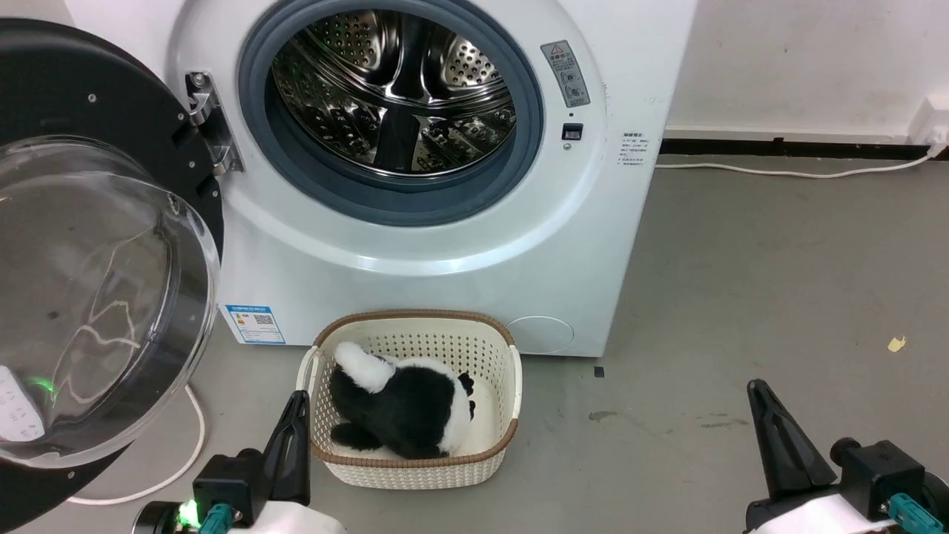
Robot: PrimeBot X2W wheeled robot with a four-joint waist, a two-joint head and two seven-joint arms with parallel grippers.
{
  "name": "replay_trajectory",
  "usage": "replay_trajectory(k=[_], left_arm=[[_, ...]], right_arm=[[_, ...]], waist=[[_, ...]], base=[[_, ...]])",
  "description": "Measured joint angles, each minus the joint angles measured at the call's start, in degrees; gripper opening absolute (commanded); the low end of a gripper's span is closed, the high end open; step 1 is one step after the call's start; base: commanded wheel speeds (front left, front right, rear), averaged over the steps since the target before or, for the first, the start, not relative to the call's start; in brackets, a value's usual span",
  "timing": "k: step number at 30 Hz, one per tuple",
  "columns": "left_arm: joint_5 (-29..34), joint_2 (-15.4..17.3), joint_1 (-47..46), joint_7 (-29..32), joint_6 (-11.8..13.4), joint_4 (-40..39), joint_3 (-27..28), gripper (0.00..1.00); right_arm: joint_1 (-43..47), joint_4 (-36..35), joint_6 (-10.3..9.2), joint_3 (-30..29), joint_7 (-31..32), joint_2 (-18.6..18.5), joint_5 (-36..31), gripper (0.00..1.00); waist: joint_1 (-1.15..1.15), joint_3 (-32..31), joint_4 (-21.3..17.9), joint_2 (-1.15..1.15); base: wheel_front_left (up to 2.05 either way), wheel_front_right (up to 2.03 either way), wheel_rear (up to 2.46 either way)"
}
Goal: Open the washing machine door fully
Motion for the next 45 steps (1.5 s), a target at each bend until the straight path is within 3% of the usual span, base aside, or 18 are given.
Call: replay_trajectory(k=[45], left_arm=[[5.3, -2.2, -1.8, 5.4, -2.6, 0.0, 4.4, 0.00]], right_arm=[[-2.4, 1.0, 0.00, 0.9, 5.4, 0.0, -2.4, 0.00]], waist=[[0.00, 0.4, -0.8, 0.00]], base=[[0.00, 0.00, 0.00]])
